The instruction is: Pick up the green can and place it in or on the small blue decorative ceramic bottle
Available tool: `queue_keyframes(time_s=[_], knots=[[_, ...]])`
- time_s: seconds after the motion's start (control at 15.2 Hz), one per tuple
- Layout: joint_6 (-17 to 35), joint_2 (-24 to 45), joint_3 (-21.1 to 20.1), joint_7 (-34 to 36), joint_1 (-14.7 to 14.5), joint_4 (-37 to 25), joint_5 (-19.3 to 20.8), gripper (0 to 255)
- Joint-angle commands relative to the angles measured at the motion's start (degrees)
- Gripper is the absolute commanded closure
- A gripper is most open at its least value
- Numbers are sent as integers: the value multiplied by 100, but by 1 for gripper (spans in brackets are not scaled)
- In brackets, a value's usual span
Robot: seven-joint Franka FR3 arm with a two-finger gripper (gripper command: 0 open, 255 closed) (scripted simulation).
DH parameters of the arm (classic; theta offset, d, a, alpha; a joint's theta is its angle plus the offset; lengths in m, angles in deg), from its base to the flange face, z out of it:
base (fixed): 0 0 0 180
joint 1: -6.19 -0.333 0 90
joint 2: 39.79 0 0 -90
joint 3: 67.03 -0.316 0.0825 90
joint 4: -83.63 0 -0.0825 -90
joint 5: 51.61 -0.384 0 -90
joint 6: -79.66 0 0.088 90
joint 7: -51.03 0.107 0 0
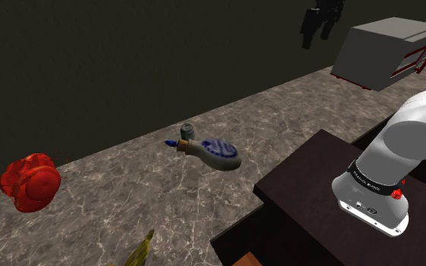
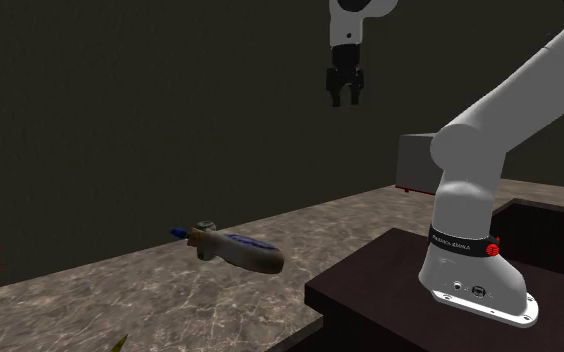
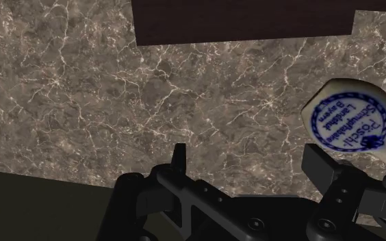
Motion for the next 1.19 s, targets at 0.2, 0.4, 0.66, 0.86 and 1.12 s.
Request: queue_keyframes(time_s=[0.2,0.4,0.66,0.86,1.12], knots=[[475,303,-212,295,-71,177,-141,0],[954,674,-425,585,-137,286,-259,0],[1585,1266,-711,970,-208,321,-366,0],[2039,1774,-922,1265,-247,264,-397,0],[2601,2524,-1194,1681,-281,77,-350,0]])
